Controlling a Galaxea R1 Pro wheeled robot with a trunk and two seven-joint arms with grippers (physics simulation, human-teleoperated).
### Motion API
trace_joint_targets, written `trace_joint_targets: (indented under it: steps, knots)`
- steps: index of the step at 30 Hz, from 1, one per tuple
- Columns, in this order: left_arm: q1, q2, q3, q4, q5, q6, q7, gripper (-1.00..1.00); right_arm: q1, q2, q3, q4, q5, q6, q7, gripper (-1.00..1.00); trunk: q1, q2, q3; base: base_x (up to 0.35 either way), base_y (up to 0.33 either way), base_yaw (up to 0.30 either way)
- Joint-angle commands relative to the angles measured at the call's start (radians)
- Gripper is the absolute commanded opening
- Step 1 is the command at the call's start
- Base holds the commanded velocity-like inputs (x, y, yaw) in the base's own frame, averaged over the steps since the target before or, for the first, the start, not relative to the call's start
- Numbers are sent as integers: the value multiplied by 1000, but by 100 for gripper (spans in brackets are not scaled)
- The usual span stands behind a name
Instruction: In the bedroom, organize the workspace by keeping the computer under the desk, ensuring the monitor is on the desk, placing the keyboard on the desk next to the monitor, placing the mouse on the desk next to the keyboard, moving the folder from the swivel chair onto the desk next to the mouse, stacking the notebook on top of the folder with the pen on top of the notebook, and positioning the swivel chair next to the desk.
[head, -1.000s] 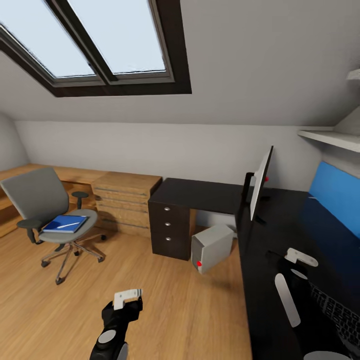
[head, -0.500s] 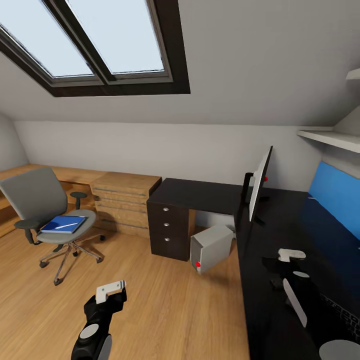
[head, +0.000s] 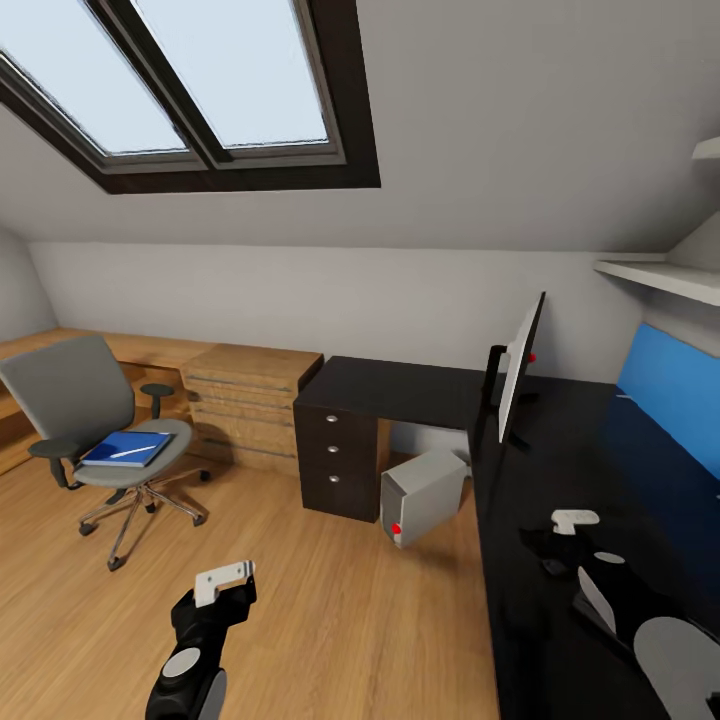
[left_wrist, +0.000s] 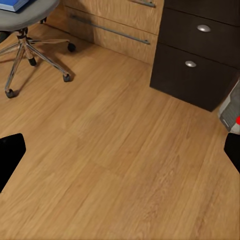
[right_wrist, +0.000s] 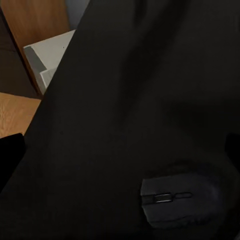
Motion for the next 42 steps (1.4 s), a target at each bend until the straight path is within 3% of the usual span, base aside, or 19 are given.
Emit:
trace_joint_targets:
  steps: [1,11,16,23,26,30,33,42]
  knots:
    - [-1,0,-7,-2,9,3,7,100,-1,-12,-7,7,0,3,46,100,0,-1,-1,0,-22,0]
    - [-1,-1,-22,-4,10,6,7,100,-2,-23,-8,16,1,3,68,100,0,-1,-1,0,-91,0]
    - [-1,-2,-22,-43,12,9,7,100,-2,-51,-15,71,-3,5,62,100,0,-1,-1,0,-1,0]
    - [0,-5,-28,-76,16,17,6,100,-2,-63,-16,78,-4,5,41,100,0,-1,-1,0,0,0]
    - [0,-5,-29,-92,25,24,6,100,-2,-64,-17,78,-4,5,36,100,12,-22,-11,0,0,0]
    - [0,-5,-30,-106,77,52,7,100,-2,-65,-17,79,-5,4,32,100,27,-50,-23,0,0,0]
    - [0,-5,-30,-109,94,65,7,100,-2,-65,-17,78,-5,2,32,100,38,-71,-33,0,0,0]
    - [-1,-5,-30,-110,100,69,7,100,-2,-63,-17,76,-5,-2,37,100,73,-134,-61,0,0,0]
